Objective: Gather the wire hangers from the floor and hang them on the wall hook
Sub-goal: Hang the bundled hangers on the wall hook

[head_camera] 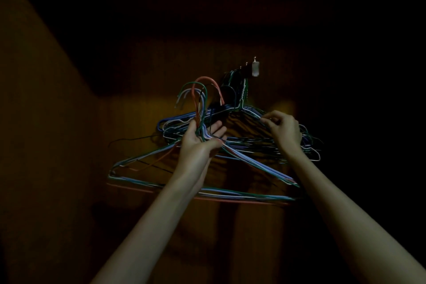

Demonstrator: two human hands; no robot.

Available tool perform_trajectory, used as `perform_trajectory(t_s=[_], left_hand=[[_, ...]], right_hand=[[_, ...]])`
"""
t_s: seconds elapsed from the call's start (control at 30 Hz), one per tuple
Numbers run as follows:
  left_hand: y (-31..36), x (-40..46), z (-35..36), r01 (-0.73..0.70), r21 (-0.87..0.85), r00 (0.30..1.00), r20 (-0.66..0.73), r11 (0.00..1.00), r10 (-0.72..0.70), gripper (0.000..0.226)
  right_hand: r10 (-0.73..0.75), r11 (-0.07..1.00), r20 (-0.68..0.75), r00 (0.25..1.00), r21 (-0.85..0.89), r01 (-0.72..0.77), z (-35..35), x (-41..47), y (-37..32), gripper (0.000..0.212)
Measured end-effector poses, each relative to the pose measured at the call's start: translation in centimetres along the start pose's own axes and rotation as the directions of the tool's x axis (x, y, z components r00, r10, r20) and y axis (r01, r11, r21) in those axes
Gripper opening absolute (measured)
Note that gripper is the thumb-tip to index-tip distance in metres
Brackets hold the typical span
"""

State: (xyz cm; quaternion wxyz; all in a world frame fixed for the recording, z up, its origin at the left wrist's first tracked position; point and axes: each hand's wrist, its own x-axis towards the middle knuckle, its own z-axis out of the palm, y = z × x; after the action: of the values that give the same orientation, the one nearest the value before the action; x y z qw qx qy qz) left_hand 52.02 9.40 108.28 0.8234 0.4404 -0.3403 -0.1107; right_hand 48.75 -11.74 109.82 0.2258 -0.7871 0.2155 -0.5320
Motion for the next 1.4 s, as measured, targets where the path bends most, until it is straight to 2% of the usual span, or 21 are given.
perform_trajectory(t_s=[0.13, 0.33, 0.43, 0.5, 0.63, 0.77, 0.87, 0.97, 1.17, 1.3, 1.4], left_hand=[[0.3, -0.5, 0.0, 0.008, 0.018, 1.000, 0.002, 1.000, -0.008, 0.085], [0.7, -1.3, -0.4, 0.023, 0.016, 1.000, 0.002, 1.000, -0.023, 0.085], [0.8, -1.8, -0.5, 0.035, 0.002, 0.999, -0.007, 0.999, -0.035, 0.085], [0.9, -2.2, -0.4, 0.041, -0.014, 0.999, -0.015, 0.999, -0.042, 0.086], [1.0, -3.1, -0.2, 0.048, -0.025, 0.999, -0.016, 0.999, -0.048, 0.083], [0.9, -4.1, -0.1, 0.072, -0.031, 0.997, -0.001, 0.997, -0.072, 0.083], [0.8, -4.8, 0.0, 0.080, -0.021, 0.997, 0.017, 0.997, -0.080, 0.077], [0.8, -5.4, 0.1, 0.085, -0.006, 0.996, 0.038, 0.996, -0.084, 0.077], [1.1, -6.6, -0.1, 0.094, 0.024, 0.992, 0.080, 0.995, -0.095, 0.072], [1.2, -7.5, -0.5, 0.109, 0.012, 0.993, 0.044, 0.994, -0.109, 0.070], [1.4, -8.0, -1.0, 0.099, -0.001, 0.995, 0.009, 0.995, -0.099, 0.068]], right_hand=[[-0.003, 1.000, -0.037, 0.999, 0.003, 0.003, -0.3, -0.6, 0.1, 0.013], [-0.034, 0.993, 0.053, 0.998, -0.115, 0.039, -1.5, -2.1, -0.1, 0.035], [-0.088, 0.986, 0.044, 0.995, -0.139, 0.094, -2.5, -3.5, -0.9, 0.035], [-0.130, 0.990, 0.080, 0.988, -0.051, 0.135, -3.0, -4.8, -1.8, 0.026], [-0.195, 0.974, 0.296, 0.935, 0.169, 0.150, -3.5, -8.0, -4.0, 0.013], [-0.239, 0.946, 0.430, 0.871, 0.304, 0.109, -4.3, -10.2, -5.3, 0.010], [-0.276, 0.939, 0.476, 0.835, 0.319, 0.128, -4.7, -11.1, -5.9, 0.010], [-0.272, 0.942, 0.490, 0.828, 0.310, 0.127, -4.9, -11.4, -6.1, 0.012], [-0.201, 0.931, 0.497, 0.844, 0.366, 0.006, -5.1, -12.2, -6.3, 0.010], [-0.112, 0.946, 0.451, 0.885, 0.321, -0.044, -5.6, -12.3, -6.0, 0.019], [-0.100, 0.953, 0.420, 0.902, 0.300, -0.034, -6.4, -12.5, -5.8, 0.020]])
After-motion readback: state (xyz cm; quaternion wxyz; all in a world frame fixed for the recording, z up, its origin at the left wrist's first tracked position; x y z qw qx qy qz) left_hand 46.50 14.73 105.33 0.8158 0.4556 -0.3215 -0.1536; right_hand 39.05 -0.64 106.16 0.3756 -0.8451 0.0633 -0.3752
